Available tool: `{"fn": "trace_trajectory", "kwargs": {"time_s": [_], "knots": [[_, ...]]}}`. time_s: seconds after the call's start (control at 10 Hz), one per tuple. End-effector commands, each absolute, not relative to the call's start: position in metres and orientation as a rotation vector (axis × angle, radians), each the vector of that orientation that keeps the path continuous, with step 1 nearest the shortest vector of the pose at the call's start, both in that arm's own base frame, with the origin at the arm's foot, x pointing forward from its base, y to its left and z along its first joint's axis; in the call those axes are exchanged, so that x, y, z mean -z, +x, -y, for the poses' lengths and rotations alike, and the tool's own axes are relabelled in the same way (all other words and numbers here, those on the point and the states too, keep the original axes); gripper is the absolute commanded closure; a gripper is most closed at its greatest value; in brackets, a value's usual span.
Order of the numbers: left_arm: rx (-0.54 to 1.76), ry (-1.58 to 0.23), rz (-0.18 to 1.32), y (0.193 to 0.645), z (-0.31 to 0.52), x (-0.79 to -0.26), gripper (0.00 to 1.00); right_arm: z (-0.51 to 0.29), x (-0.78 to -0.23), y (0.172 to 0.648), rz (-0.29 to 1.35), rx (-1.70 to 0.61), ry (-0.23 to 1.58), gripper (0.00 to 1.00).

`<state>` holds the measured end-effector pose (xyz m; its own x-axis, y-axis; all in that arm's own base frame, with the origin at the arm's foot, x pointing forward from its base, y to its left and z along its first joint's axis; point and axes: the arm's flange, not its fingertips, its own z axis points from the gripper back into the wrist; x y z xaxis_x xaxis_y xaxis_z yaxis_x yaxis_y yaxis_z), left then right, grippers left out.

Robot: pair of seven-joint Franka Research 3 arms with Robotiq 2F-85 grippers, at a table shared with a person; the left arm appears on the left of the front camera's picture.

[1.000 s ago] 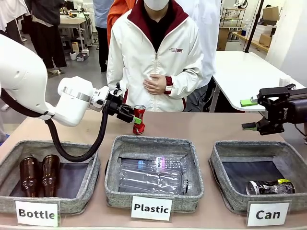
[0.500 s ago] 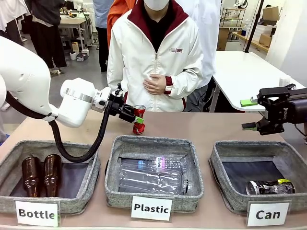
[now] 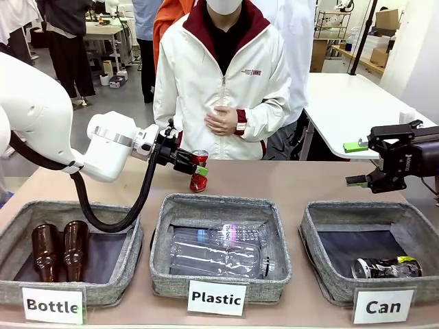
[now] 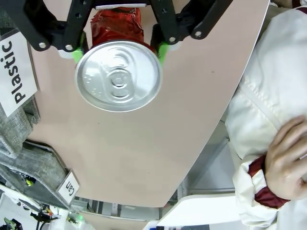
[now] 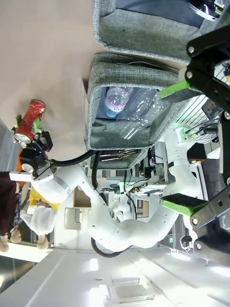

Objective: Sort the can waste into the basket.
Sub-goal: Pick up the can waste from the table and place it in the right Fabric basket.

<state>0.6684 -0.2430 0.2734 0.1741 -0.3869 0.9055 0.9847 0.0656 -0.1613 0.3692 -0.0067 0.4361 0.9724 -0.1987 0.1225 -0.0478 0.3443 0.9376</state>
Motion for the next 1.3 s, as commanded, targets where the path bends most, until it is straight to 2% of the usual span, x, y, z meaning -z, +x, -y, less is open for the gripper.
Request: {"fn": "trace_trajectory", "kwargs": {"time_s": [0.0, 0.1, 0.2, 0.3, 0.7, 0.8, 1.0, 1.2], "knots": [[1.229, -0.979, 0.854, 0.672, 0.247, -0.273, 1.0, 0.008, -0.436, 0.369, 0.233, 0.082, 1.214, 0.0], [1.229, -0.981, 0.855, 0.672, 0.246, -0.273, 0.85, 0.008, -0.436, 0.369, 0.233, 0.082, 1.214, 0.0], [1.23, -0.979, 0.856, 0.672, 0.246, -0.274, 0.94, 0.008, -0.436, 0.369, 0.233, 0.082, 1.214, 0.0], [1.23, -0.977, 0.86, 0.672, 0.246, -0.274, 1.0, 0.008, -0.436, 0.369, 0.233, 0.082, 1.214, 0.0], [1.238, -0.999, 0.894, 0.665, 0.227, -0.301, 1.0, 0.008, -0.436, 0.369, 0.233, 0.082, 1.214, 0.0], [1.23, -1.131, 0.744, 0.648, 0.212, -0.324, 1.0, 0.008, -0.436, 0.369, 0.233, 0.082, 1.214, 0.0], [1.276, -1.235, 0.638, 0.605, 0.174, -0.374, 1.0, 0.008, -0.436, 0.369, 0.233, 0.082, 1.214, 0.0], [1.338, -1.215, 0.672, 0.547, 0.142, -0.438, 1.0, 0.008, -0.436, 0.369, 0.233, 0.082, 1.214, 0.0]]}}
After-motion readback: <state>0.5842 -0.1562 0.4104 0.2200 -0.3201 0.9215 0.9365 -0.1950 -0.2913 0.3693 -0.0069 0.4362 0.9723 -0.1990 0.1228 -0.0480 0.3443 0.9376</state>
